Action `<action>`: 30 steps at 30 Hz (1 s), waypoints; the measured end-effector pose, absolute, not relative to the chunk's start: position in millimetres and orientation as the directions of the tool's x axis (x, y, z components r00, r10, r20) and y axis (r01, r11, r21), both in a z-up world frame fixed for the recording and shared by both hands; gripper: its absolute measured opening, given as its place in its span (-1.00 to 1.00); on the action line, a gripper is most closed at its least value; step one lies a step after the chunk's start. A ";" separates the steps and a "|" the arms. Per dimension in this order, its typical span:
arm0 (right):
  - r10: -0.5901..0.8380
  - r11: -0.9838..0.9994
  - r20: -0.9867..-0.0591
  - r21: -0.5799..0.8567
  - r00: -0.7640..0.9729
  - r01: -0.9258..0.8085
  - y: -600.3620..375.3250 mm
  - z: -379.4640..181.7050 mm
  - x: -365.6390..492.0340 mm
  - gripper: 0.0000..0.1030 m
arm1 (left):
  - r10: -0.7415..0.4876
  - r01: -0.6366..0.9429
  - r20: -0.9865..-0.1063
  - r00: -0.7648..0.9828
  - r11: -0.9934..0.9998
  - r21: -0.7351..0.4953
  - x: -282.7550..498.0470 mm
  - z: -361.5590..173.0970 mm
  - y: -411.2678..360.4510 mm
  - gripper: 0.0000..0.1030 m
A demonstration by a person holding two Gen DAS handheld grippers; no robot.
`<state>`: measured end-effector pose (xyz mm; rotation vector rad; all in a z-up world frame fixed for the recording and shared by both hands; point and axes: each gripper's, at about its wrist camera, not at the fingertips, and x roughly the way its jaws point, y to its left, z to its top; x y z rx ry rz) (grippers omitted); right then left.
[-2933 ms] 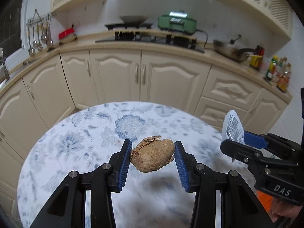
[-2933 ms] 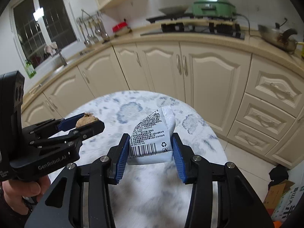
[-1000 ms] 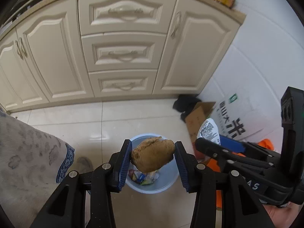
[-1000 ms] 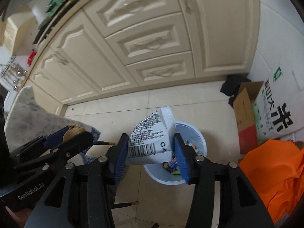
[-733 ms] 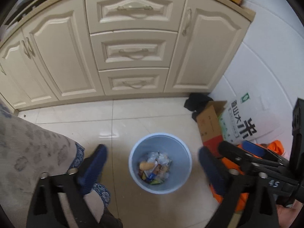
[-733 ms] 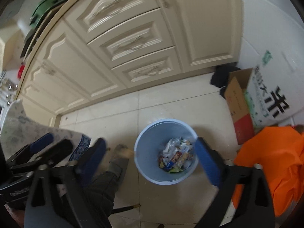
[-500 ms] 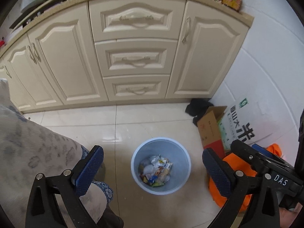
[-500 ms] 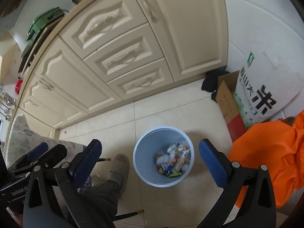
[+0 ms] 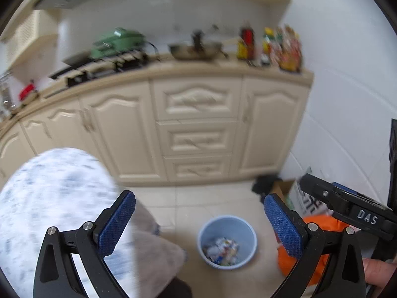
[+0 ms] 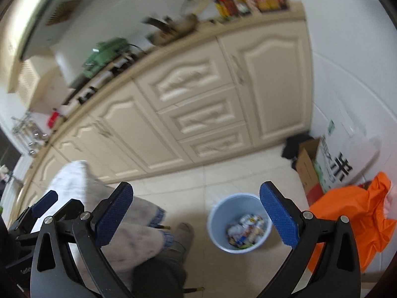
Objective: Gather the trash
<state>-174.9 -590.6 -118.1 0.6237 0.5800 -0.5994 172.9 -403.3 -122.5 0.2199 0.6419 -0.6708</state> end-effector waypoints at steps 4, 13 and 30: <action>-0.328 0.731 -0.588 0.338 0.740 0.593 -539.2 -75.0 -161.9 1.00 | -0.479 0.570 -0.551 0.684 0.821 -0.006 142.9 -89.1 -326.7 0.99; -0.257 0.881 -0.477 0.243 0.840 0.407 -409.7 -3.6 -112.1 1.00 | -0.336 0.380 -0.436 0.835 0.925 0.016 52.1 -46.7 -166.8 0.99; -0.122 0.983 -0.429 0.075 0.895 0.170 -222.8 31.1 -64.4 1.00 | -0.040 0.033 -0.351 0.936 0.999 -0.024 -73.9 -12.2 -25.1 0.99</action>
